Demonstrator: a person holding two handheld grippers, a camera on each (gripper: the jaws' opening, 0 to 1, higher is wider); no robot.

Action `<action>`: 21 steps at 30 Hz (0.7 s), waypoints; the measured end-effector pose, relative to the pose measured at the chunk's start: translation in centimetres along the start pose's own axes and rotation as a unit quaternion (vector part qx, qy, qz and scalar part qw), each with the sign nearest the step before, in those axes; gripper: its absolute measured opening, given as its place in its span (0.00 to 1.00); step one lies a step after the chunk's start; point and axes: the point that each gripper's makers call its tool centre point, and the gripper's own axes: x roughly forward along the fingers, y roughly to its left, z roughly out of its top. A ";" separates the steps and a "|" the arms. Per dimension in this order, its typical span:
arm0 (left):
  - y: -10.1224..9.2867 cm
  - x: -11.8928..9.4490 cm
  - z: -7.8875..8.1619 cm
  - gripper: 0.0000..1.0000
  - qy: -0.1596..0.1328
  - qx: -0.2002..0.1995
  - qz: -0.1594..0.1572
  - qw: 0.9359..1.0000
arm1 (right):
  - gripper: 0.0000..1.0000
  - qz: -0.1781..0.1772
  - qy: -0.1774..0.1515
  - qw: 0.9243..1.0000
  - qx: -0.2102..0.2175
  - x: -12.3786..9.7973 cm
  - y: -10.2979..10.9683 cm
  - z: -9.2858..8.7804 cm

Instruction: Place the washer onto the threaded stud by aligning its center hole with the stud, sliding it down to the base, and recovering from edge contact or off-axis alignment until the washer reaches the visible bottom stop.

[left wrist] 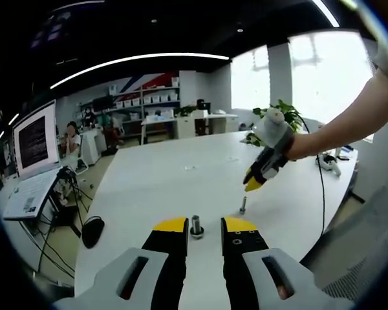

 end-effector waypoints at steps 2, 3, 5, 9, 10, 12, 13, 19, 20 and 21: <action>-0.1 0.0 0.0 0.18 -0.001 0.001 -0.002 1.000 | 0.27 -0.005 -0.020 1.000 0.000 -0.8 0.2 0.2; -0.1 0.0 0.1 0.18 -0.001 0.001 -0.002 1.000 | 0.28 -0.008 -0.023 1.000 0.001 -1.2 0.2 0.1; -0.1 0.0 0.1 0.19 -0.003 0.003 -0.002 1.000 | 0.30 -0.009 -0.048 0.999 0.007 -1.7 0.3 0.4; -0.3 0.0 0.1 0.19 -0.004 0.002 -0.006 1.000 | 0.31 -0.020 -0.086 0.996 0.025 -3.3 0.4 0.5; -0.3 0.1 0.1 0.19 -0.003 0.001 -0.007 1.000 | 0.31 -0.028 -0.100 0.994 0.018 -3.7 0.3 0.7; -0.3 0.1 0.2 0.19 -0.004 0.002 -0.007 1.000 | 0.32 -0.036 -0.115 0.992 0.024 -4.7 0.4 0.6; -0.3 0.0 0.3 0.19 -0.006 0.001 -0.007 1.000 | 0.32 -0.037 -0.127 0.991 0.030 -5.2 0.6 0.7; -0.4 -0.1 0.5 0.20 -0.012 -0.002 -0.009 1.000 | 0.32 -0.066 -0.155 0.984 0.062 -7.8 0.8 0.3; -0.5 -0.1 0.6 0.20 -0.014 0.000 -0.010 1.000 | 0.32 -0.074 -0.170 0.981 0.062 -8.5 0.9 0.4; -0.6 -0.1 0.6 0.20 -0.014 0.000 -0.011 1.000 | 0.32 -0.082 -0.186 0.977 0.062 -9.2 0.8 0.6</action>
